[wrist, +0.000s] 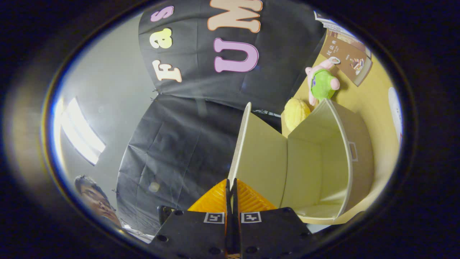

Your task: Open the storage box then place both shoes into the box .Put the left shoe in first, then the right shoe, with the right side of both shoes facing outward in a uniform manner.

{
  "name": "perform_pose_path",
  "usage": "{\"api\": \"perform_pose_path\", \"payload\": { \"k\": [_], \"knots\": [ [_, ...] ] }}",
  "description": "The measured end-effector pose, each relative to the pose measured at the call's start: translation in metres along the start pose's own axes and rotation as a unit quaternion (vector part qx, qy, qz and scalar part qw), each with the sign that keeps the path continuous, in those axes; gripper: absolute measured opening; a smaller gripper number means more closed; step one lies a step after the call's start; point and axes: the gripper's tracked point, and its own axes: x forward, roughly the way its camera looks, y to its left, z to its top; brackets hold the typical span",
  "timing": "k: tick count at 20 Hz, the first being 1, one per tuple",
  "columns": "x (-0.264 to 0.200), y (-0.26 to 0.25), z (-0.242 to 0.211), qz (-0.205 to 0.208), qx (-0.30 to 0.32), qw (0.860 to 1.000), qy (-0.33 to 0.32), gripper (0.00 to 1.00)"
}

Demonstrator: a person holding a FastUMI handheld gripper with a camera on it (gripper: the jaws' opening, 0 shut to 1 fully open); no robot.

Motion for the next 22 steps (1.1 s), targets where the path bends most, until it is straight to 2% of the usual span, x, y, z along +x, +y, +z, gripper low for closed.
{"api": "perform_pose_path", "payload": {
  "k": [4,8,9,12,15,18,20,22],
  "knots": [
    [0.012,0.002,-0.003,0.018,0.036,0.999,0.007,0.03],
    [0.018,0.017,-0.01,0.054,0.069,0.996,0.019,0.21],
    [0.021,0.018,-0.01,0.054,0.068,0.996,0.016,0.22],
    [0.025,0.012,-0.012,0.043,0.066,0.997,0.017,0.22],
    [0.031,-0.007,-0.009,0.009,0.058,0.998,0.012,0.22],
    [0.033,0.015,-0.011,0.044,0.051,0.998,0.009,0.22],
    [0.036,0.018,-0.013,0.045,0.027,0.999,0.003,0.22],
    [0.046,0.021,-0.02,0.04,0.011,0.999,0.018,0.13]
  ]
}}
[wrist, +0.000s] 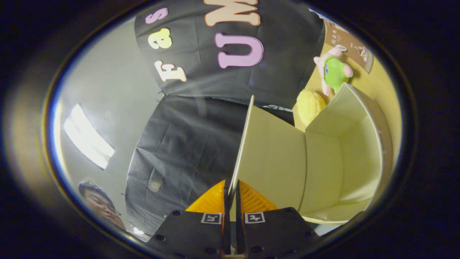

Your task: Open the storage box then place both shoes into the box .Put the left shoe in first, then the right shoe, with the right side of both shoes facing outward in a uniform manner.

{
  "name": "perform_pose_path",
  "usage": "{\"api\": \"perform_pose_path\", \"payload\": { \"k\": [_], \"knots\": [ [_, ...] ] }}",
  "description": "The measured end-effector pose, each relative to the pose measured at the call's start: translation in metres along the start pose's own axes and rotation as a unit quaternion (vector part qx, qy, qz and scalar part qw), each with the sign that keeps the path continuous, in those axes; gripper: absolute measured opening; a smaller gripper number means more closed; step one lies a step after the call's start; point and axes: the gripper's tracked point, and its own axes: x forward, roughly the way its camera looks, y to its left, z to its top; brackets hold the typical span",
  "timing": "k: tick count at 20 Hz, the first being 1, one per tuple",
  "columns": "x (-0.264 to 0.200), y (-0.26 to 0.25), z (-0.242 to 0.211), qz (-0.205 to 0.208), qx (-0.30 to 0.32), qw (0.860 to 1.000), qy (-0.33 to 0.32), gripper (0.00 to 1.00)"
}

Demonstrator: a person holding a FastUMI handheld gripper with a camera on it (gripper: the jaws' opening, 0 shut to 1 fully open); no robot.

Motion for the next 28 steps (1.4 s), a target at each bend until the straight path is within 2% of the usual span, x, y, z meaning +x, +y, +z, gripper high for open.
{"api": "perform_pose_path", "payload": {
  "k": [1,7,15,19,22,28],
  "knots": [
    [0.005,0.001,-0.005,-0.007,-0.008,1.0,0.009,0.09],
    [0.055,0.016,-0.031,-0.047,-0.083,0.994,0.044,0.09],
    [0.125,-0.003,-0.082,-0.091,-0.145,0.982,0.079,0.09],
    [0.148,-0.019,-0.096,-0.1,-0.2,0.97,0.091,0.59],
    [0.138,-0.03,-0.085,-0.12,-0.243,0.96,0.076,0.96],
    [0.085,-0.042,-0.026,-0.16,-0.324,0.932,0.012,0.99]
  ]
}}
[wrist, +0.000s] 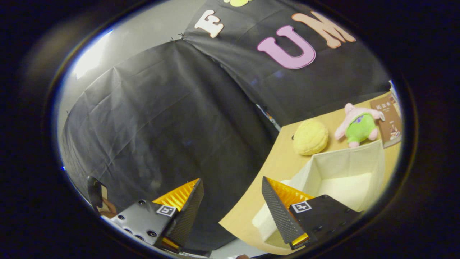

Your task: Open the storage box then place both shoes into the box .Put the left shoe in first, then the right shoe, with the right side of both shoes facing outward in a uniform manner.

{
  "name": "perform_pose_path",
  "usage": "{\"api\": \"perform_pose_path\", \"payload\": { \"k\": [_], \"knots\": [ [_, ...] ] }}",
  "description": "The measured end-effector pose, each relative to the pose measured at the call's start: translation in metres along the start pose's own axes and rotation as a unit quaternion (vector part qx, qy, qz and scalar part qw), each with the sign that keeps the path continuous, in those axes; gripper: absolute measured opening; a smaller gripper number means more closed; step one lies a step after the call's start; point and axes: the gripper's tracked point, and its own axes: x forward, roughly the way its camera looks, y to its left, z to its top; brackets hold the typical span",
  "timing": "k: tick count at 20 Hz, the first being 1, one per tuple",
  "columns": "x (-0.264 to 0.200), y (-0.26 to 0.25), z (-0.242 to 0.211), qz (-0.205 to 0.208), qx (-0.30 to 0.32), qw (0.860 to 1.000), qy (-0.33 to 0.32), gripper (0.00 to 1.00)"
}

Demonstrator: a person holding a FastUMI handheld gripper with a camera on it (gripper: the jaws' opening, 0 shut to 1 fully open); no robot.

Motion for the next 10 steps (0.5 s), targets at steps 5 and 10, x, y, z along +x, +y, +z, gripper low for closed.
{"api": "perform_pose_path", "payload": {
  "k": [5,10],
  "knots": [
    [-0.06,-0.074,0.023,-0.073,-0.026,0.996,-0.032,1.0],
    [-0.14,-0.149,0.047,-0.147,-0.046,0.986,-0.055,1.0]
  ]
}}
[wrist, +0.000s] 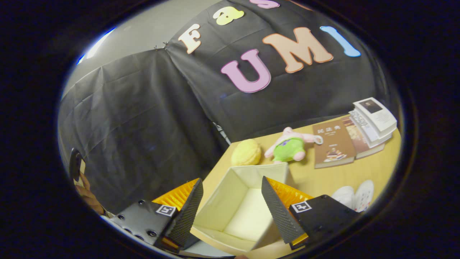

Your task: Open the storage box then place both shoes into the box .Put the left shoe in first, then the right shoe, with the right side of both shoes facing outward in a uniform manner.

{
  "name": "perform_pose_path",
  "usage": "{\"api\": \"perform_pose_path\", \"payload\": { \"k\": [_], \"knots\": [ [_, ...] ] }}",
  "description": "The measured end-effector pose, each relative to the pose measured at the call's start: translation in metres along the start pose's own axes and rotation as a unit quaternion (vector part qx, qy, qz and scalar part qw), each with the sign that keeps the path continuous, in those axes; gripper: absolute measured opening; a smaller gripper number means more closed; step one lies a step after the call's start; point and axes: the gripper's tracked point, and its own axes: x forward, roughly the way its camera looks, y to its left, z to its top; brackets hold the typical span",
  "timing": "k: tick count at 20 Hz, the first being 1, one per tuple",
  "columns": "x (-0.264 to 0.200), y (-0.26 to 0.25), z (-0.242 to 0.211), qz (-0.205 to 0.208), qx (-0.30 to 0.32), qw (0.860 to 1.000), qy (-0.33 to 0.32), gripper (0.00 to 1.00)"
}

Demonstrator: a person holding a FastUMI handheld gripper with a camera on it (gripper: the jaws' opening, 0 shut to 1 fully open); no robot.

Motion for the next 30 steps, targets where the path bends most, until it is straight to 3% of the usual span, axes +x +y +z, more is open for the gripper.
{"api": "perform_pose_path", "payload": {
  "k": [6,15,21,25,29,30],
  "knots": [
    [-0.05,-0.105,0.002,-0.079,-0.042,0.996,-0.003,1.0],
    [-0.084,-0.193,-0.032,-0.128,-0.073,0.988,0.053,1.0],
    [-0.083,-0.227,-0.08,-0.125,-0.11,0.978,0.129,1.0],
    [-0.079,-0.226,-0.108,-0.099,-0.142,0.969,0.178,0.99],
    [-0.072,-0.231,-0.131,-0.082,-0.178,0.955,0.224,0.9],
    [-0.071,-0.233,-0.14,-0.08,-0.187,0.949,0.242,0.84]
  ]
}}
